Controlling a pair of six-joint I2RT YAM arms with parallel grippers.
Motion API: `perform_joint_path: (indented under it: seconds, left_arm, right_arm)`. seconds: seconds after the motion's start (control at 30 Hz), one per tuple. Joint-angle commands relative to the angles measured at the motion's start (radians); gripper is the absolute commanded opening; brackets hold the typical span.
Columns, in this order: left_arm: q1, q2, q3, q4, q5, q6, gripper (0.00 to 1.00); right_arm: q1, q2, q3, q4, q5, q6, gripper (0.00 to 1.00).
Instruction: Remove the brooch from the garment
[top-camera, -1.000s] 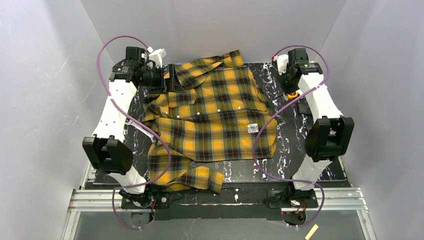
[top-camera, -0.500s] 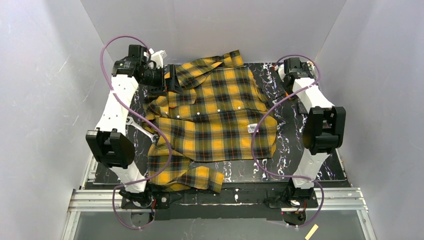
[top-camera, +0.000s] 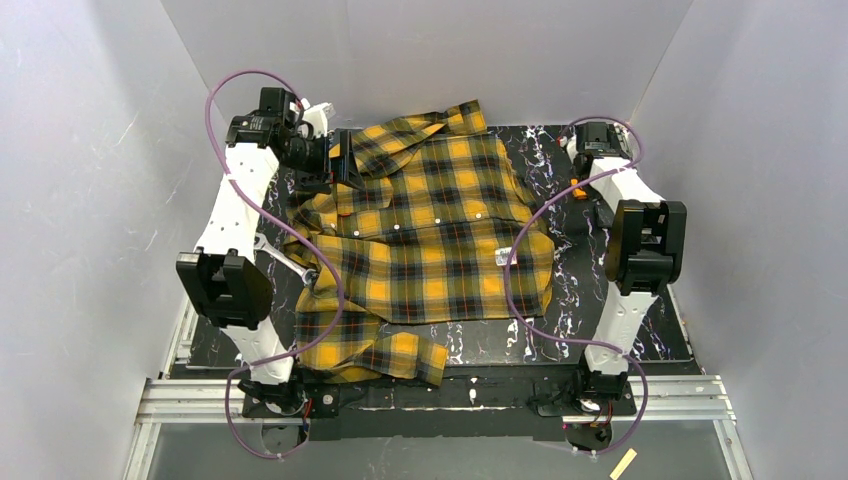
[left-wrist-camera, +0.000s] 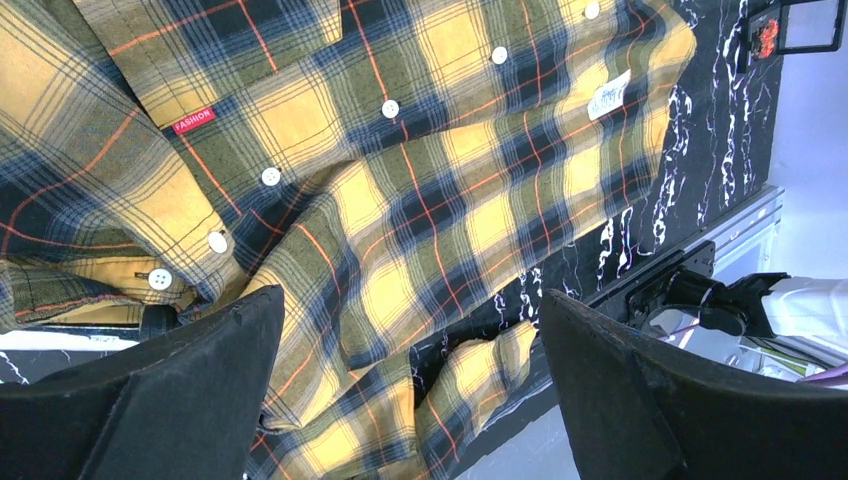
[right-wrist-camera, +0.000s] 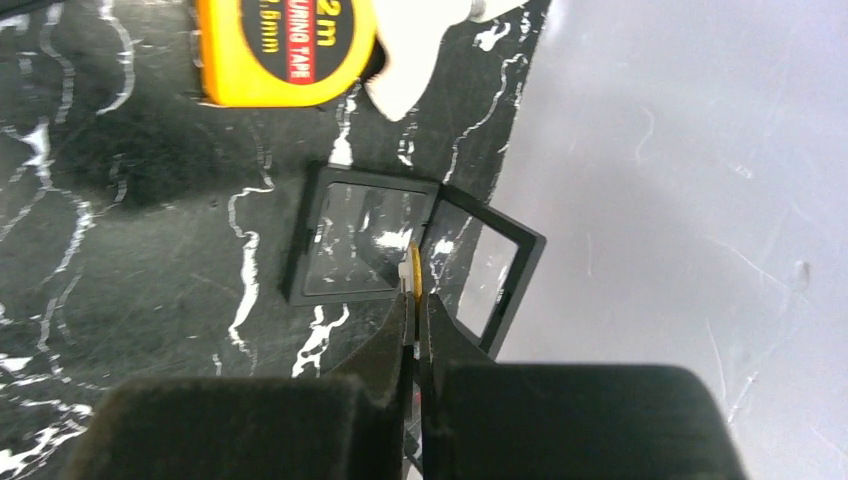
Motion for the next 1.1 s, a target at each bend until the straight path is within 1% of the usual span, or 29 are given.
perform_joint_path:
  seconds: [0.0,0.33,0.67,0.7,0.97,1.0,1.07]
  left_arm:
    - [0.003,0.017,0.049,-0.046,-0.002,0.026,0.98]
    - [0.001,0.057,0.101,-0.059,0.020,0.028,0.98]
    - [0.000,0.060,0.102,-0.069,0.023,0.039,0.98]
    - [0.000,0.064,0.107,-0.071,0.024,0.042,0.98]
    - [0.000,0.076,0.120,-0.076,0.028,0.043,0.98]
    - [0.000,0.076,0.120,-0.078,0.029,0.046,0.98]
    - [0.000,0.076,0.120,-0.078,0.029,0.048,0.98]
  right_arm:
    - [-0.039,-0.001,0.002,0.068,0.031,-0.016,0.01]
    - [-0.071,0.007,-0.082,0.129,0.034,-0.017,0.01]
    - [-0.073,0.069,-0.069,0.156,0.027,-0.015,0.01]
    - [-0.072,0.071,-0.073,0.154,0.023,-0.014,0.05]
    - [-0.071,0.084,-0.057,0.126,-0.009,-0.002,0.14]
    - [-0.071,0.084,-0.053,0.119,-0.015,0.002,0.17]
    - [-0.071,0.085,-0.044,0.101,-0.037,0.008,0.26]
